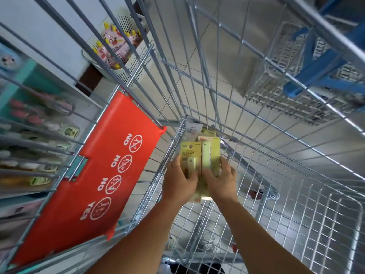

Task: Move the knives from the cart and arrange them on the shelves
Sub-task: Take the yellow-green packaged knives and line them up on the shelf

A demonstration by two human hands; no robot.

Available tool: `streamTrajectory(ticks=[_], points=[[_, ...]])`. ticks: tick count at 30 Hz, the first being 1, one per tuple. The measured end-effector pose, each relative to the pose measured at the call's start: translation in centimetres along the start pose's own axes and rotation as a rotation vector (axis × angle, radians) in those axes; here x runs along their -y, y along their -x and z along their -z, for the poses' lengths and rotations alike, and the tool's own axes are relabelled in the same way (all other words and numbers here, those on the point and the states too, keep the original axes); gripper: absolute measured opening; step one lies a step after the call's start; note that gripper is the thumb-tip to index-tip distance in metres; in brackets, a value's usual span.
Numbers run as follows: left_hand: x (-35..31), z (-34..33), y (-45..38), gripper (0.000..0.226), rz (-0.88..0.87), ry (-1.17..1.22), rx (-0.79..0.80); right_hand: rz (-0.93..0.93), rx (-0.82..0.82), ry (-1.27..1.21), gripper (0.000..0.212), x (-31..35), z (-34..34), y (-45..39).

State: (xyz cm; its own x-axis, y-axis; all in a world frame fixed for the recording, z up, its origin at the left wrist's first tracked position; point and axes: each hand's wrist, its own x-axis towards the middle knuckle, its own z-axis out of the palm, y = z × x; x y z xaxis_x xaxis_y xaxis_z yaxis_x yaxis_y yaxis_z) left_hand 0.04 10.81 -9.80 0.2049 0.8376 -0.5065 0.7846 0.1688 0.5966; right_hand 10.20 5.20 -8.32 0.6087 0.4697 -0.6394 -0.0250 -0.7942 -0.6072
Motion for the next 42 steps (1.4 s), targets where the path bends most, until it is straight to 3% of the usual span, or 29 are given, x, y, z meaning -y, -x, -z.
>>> streamTrajectory(ticks=[2,5,9,11,15,19,27,32,34,38,42], points=[[0.0,-0.4,0.6,0.062,-0.015,0.002,0.005,-0.046,-0.037,-0.067,0.047,-0.4,0.5,0.5],[-0.8,-0.8,0.9,0.051,-0.047,-0.04,-0.03,-0.089,-0.074,-0.11,0.034,-0.7,1.5,0.6],[-1.0,-1.1,0.6,0.084,0.102,-0.096,-0.018,-0.069,-0.131,-0.105,0.053,-0.7,2.2,0.3],[-1.2,-1.3,0.7,0.085,0.171,-0.069,-0.005,-0.078,-0.087,-0.068,0.063,-0.8,2.2,0.2],[-1.8,-1.6,1.2,0.066,0.188,0.029,-0.043,-0.098,-0.015,0.015,0.041,-0.8,2.0,0.0],[-2.5,-0.8,3.0,0.033,0.161,0.048,-0.018,-0.045,-0.002,-0.013,0.036,-0.2,2.7,1.1],[-5.9,3.7,10.0,0.022,0.125,0.241,-0.137,0.266,0.019,0.021,0.048,3.3,6.5,7.8],[-9.5,8.9,15.5,0.026,0.034,0.343,-0.353,0.559,0.09,-0.015,0.024,8.7,9.3,13.8],[-10.7,11.8,17.7,0.032,-0.039,0.386,-0.478,0.666,0.141,-0.018,0.037,11.2,9.9,16.6],[-12.0,18.3,22.6,0.023,-0.076,0.405,-0.685,0.852,0.213,-0.073,0.058,15.5,10.0,22.2],[-11.3,24.8,27.9,0.021,-0.092,0.457,-0.855,1.025,0.367,-0.063,0.064,19.2,8.7,28.3]])
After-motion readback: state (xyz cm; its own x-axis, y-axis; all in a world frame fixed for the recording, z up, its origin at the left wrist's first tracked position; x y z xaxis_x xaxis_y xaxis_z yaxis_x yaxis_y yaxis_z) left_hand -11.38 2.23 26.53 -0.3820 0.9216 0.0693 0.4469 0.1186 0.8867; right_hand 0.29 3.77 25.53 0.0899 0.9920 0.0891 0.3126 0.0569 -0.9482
